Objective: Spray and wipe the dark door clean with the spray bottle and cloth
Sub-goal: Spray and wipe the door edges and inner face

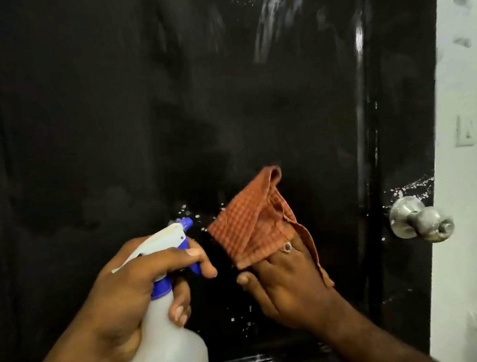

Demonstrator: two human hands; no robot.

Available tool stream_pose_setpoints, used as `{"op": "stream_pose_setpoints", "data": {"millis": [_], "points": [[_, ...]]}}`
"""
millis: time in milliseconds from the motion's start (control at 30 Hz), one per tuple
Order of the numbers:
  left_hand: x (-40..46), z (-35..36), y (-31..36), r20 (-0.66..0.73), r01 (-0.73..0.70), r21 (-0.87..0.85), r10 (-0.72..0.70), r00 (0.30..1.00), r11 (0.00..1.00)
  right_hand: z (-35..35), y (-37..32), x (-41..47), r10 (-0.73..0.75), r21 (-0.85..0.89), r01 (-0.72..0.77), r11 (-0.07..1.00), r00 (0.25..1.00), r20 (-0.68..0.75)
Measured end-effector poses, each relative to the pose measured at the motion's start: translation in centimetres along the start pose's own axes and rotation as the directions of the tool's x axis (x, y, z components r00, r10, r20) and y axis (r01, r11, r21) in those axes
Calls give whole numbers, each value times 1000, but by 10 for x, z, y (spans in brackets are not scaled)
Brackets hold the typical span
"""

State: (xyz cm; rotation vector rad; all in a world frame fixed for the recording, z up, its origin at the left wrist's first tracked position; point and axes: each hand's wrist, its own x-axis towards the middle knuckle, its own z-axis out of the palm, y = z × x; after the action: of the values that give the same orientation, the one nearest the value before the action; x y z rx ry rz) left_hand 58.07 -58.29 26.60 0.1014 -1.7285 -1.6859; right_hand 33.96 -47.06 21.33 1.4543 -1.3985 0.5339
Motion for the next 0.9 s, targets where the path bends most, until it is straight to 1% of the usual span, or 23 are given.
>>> {"op": "stream_pose_setpoints", "data": {"millis": [67, 100, 133, 167, 200, 233, 267, 300, 333, 367, 400, 433, 467, 533, 567, 600, 633, 700, 733, 767, 833, 867, 900], "points": [[2, -4, 10, 18, -10, 9, 10, 1000, 1000, -6, 16, -13, -139, -22, 139, 990, 990, 7], [3, -5, 14, 15, -2, 14, 2, 1000, 1000, -14, 25, -11, -133, -33, 131, 991, 990, -44], [6, -7, 15, 8, -2, 26, 2, 1000, 1000, -18, 33, -1, -88, -51, 83, 995, 991, -101], [11, -8, 15, 11, 11, 28, -11, 1000, 1000, -14, 36, 11, 55, -36, -61, 997, 985, -163], [15, -9, 16, 2, 26, 32, -26, 1000, 999, -10, 33, 28, 188, -10, -195, 981, 960, -208], [21, -7, 13, -4, 42, 24, -42, 999, 999, -3, 23, 39, 227, 22, -228, 974, 949, -218], [27, -5, 11, -22, 44, 36, -44, 999, 998, 9, 9, 42, 174, 33, -171, 985, 968, -179], [33, -1, 10, -50, 31, 47, -29, 998, 998, 20, 4, 38, 51, 33, -48, 998, 992, -118], [34, 4, 2, -106, 21, 58, -14, 994, 998, 28, 5, 22, -94, 32, 96, 995, 994, -52], [37, 6, -2, -165, 12, 58, -2, 986, 998, 29, 14, 5, -202, 16, 202, 979, 979, 1], [36, 11, -4, -233, 10, 58, 4, 972, 998, 23, 26, -8, -250, 33, 249, 968, 968, 31], [35, 13, -2, -279, 10, 80, 13, 960, 997, 18, 39, -10, -240, 30, 240, 970, 971, 5], [31, 16, -5, -273, 30, 89, -4, 962, 996, 10, 51, -14, -178, -13, 178, 984, 984, -11], [24, 19, -3, -301, 54, 111, -18, 953, 992, 2, 58, 3, 58, -46, -63, 997, 994, -97], [24, 17, -1, -323, 54, 112, -15, 946, 992, 2, 54, 18, 130, -47, -138, 989, 982, -136], [19, 14, 0, -353, 52, 117, -7, 936, 992, 5, 42, 33, 150, -49, -159, 986, 977, -152], [18, 9, 3, -376, 43, 117, 4, 927, 992, 13, 26, 47, 124, -50, -132, 990, 982, -145], [10, -4, 6, -407, 31, 128, 24, 913, 991, 33, -8, 53, -49, -12, 48, 999, 996, -69], [3, -12, 9, -423, 30, 133, 29, 906, 991, 44, -20, 45, -149, 5, 150, 989, 988, -28], [-3, -19, 10, -438, 32, 135, 31, 899, 990, 50, -24, 31, -214, 11, 214, 977, 977, 22], [-13, -41, 12, -438, 44, 135, 20, 899, 990, 50, -18, 9, -288, -13, 291, 957, 952, 99], [-19, -49, 11, -429, 55, 139, 10, 903, 989, 46, -11, 4, -298, -38, 303, 952, 950, 92], [-25, -59, 12, -417, 65, 143, 0, 909, 988, 41, -9, 8, -279, -64, 283, 957, 958, 62]]}}
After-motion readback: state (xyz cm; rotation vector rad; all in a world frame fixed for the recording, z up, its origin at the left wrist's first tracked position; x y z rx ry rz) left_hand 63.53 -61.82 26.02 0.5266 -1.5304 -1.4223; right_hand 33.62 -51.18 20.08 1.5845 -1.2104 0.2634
